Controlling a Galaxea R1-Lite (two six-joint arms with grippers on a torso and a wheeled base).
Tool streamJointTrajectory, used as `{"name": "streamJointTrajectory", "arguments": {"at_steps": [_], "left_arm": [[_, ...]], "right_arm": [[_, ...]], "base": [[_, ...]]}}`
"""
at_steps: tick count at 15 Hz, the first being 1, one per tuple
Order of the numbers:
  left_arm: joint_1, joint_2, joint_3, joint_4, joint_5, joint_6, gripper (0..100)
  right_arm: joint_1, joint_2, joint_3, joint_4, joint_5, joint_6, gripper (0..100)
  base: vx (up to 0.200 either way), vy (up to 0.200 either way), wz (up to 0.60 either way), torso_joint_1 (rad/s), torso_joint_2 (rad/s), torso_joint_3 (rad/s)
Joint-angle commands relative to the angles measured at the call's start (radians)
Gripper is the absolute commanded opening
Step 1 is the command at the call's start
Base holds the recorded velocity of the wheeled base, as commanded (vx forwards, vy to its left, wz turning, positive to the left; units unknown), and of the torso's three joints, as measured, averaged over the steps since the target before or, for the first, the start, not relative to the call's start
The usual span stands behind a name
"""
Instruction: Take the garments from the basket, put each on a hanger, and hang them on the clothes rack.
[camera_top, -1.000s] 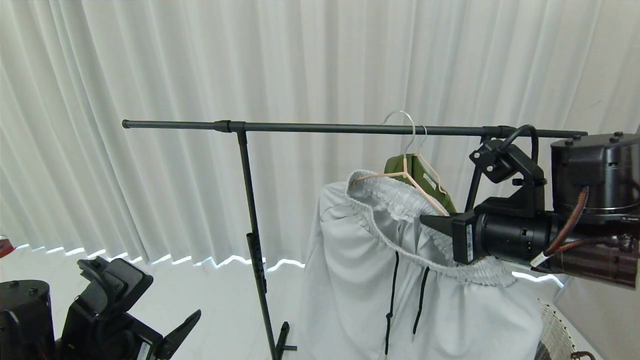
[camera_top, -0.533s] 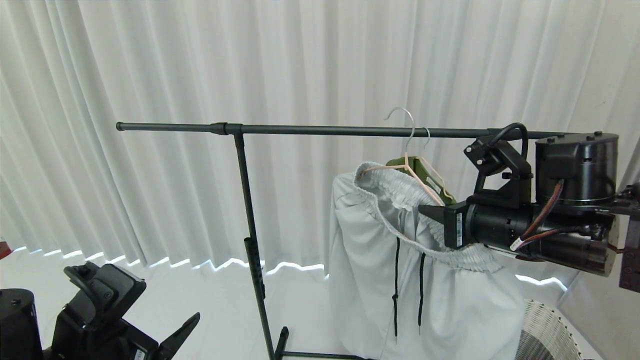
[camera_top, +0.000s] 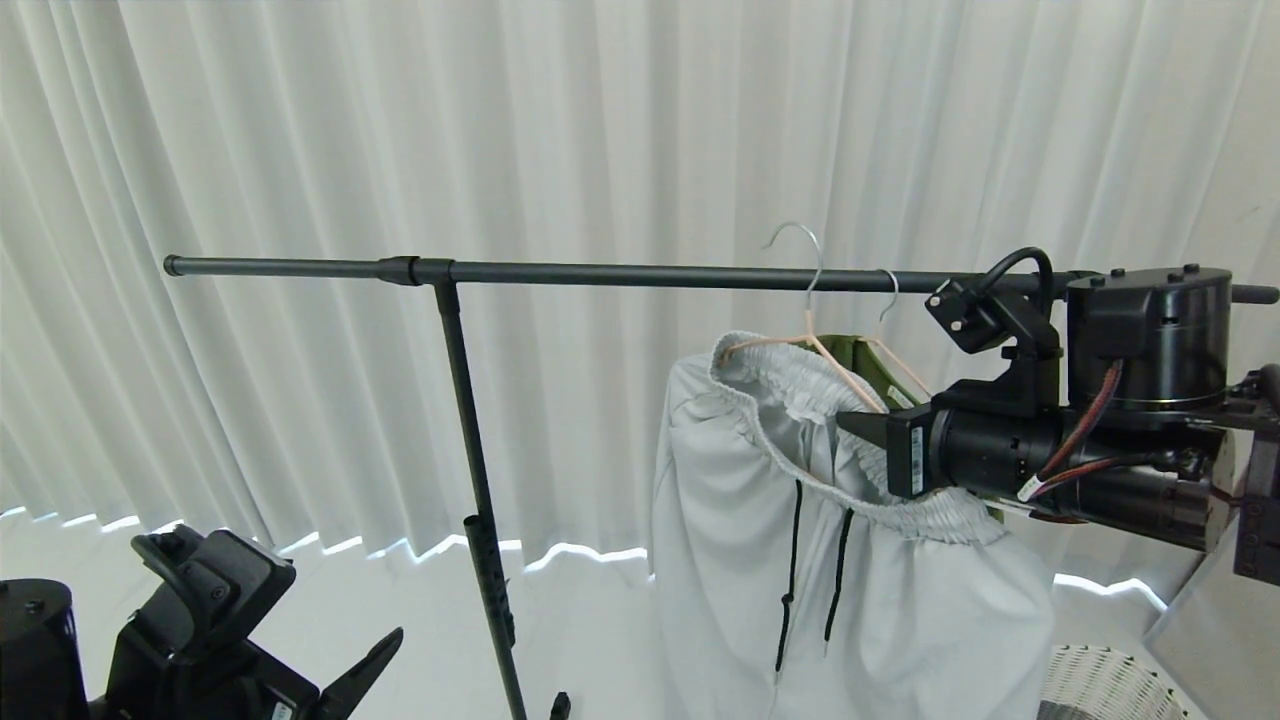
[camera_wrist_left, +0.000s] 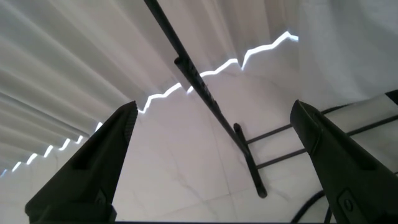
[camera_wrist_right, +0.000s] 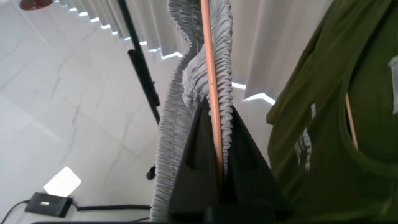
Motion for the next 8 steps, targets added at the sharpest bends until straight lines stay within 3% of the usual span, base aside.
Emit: {"name": "streamJointTrajectory", "arguments": {"at_steps": [1,3,8], "left_arm": [[-0.001,0.002,0.0,0.0,0.0,0.0,100],[-0.001,0.003,0.0,0.0,0.0,0.0,100],[-0.001,0.003,-0.001,0.0,0.0,-0.003,100]], "right_arm": [[0.001,0.0,0.0,0.0,0.001,0.0,0],[0.001,0.005,0.0,0.0,0.001,0.002,0],[-0.007,0.043,-0.008,-0.006,0.001,0.002,0]], "base": [[0.2,0.0,0.0,0.002,0.0,-0.002],[0.2,0.0,0.0,0.002,0.0,0.002],[0.0,0.0,0.0,0.0,0.0,0.0]]}}
